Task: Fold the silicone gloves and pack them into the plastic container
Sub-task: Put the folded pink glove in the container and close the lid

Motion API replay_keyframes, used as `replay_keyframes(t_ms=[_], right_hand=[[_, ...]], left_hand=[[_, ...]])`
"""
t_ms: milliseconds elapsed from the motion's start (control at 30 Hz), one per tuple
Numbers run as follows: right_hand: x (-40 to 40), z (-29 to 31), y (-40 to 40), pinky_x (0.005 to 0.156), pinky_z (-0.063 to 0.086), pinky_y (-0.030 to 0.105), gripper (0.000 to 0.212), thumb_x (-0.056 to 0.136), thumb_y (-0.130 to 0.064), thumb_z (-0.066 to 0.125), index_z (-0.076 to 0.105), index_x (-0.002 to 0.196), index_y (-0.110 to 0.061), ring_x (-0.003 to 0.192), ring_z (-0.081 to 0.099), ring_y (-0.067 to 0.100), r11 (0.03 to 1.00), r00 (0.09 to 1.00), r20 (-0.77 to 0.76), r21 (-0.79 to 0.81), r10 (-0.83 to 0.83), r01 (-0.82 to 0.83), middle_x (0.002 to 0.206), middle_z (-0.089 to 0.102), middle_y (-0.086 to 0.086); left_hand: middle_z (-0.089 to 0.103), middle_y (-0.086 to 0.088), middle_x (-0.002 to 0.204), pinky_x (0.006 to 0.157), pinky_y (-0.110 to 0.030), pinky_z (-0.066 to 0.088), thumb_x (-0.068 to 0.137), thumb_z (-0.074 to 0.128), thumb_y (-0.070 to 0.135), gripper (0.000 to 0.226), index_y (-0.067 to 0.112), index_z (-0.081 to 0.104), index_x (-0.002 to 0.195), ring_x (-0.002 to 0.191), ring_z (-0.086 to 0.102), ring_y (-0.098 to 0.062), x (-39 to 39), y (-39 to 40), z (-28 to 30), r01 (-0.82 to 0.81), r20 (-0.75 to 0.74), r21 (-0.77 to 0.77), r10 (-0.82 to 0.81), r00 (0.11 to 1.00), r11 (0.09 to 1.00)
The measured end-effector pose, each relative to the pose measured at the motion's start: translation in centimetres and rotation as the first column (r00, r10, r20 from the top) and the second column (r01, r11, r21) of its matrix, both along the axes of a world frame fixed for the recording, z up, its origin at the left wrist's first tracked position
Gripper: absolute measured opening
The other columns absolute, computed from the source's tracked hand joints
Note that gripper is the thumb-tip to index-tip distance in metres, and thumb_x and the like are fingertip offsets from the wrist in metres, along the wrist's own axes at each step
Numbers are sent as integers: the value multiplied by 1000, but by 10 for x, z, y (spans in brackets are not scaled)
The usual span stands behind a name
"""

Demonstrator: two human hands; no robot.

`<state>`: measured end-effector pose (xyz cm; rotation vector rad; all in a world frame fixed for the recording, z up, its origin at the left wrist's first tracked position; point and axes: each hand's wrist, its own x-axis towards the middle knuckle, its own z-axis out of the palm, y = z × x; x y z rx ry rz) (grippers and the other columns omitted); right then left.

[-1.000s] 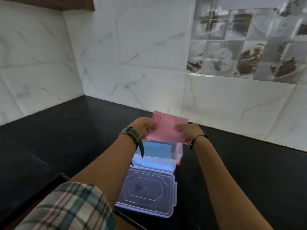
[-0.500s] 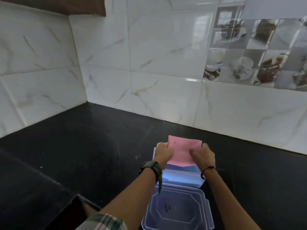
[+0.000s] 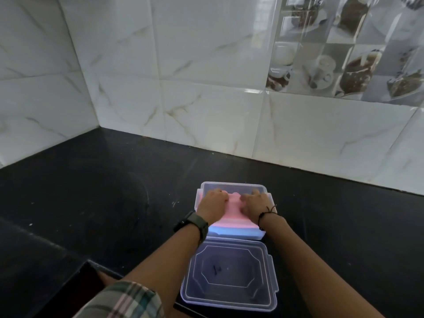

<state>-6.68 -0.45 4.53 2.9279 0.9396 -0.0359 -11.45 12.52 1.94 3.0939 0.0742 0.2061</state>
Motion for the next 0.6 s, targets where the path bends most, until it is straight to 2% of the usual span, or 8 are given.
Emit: replay_keyframes(t_ms=[67,133,233,300,333,467,533,600], right_hand=[[-3,3,-8,104,37,36,38,95,-25,43,50,131,-14,119,48,27,993,1000,-11,116,19,-18,130,54,13],[-15,3,-23,104,38,35,39,93,-18,50,49,131,-13,121,46,26,949,995,86,307,47,-71,130,54,9],[-47,-2,-61,77,57,35,28,72,1,74,68,99,-7,90,66,28,823,909,324,416,263,-387,98,70,13],[-65,-15,-93,62,60,28,30,58,-1,83,72,84,-11,76,70,22,773,788,381,236,484,-589,85,73,7],[-72,-22,-106,66,60,26,31,60,-5,81,72,89,-14,82,70,19,765,756,314,124,574,-632,91,73,5],[-69,-58,-144,108,35,34,46,89,-14,46,44,135,-18,130,39,24,770,788,-91,-169,609,-615,140,48,4],[-66,-60,-151,111,31,36,47,89,-17,50,42,136,-19,134,36,25,748,778,-121,-219,617,-627,142,46,4],[-62,-61,-152,102,45,34,46,78,-22,66,56,123,-21,123,52,23,717,744,-56,-227,666,-659,129,60,2]], left_hand=[[60,-13,125,99,-30,40,94,39,0,34,5,60,120,116,55,-27,-4,5,8,39,25,-51,-38,999,998],[61,-10,125,98,-31,46,87,51,-6,37,7,62,120,114,57,-26,-22,12,11,122,187,-122,-98,977,985],[71,-5,101,82,-27,58,74,71,-1,28,12,71,99,92,68,-18,-74,27,4,343,366,73,-345,864,936],[73,-2,94,78,-24,59,75,72,8,19,15,71,93,86,68,-15,-113,40,-10,503,283,152,-525,803,851],[73,0,94,77,-23,59,73,73,9,21,16,72,93,85,69,-13,-130,47,-17,558,195,168,-583,789,812],[74,8,106,89,-19,55,70,73,17,35,26,72,104,97,71,-8,-163,65,-39,617,-92,258,-616,782,744],[69,4,122,103,-21,40,72,74,20,45,24,66,116,115,64,-11,-165,70,-46,584,-182,256,-555,812,770],[52,-3,143,113,-25,19,87,60,13,49,19,51,134,135,46,-19,-163,72,-54,547,-245,245,-494,834,801]])
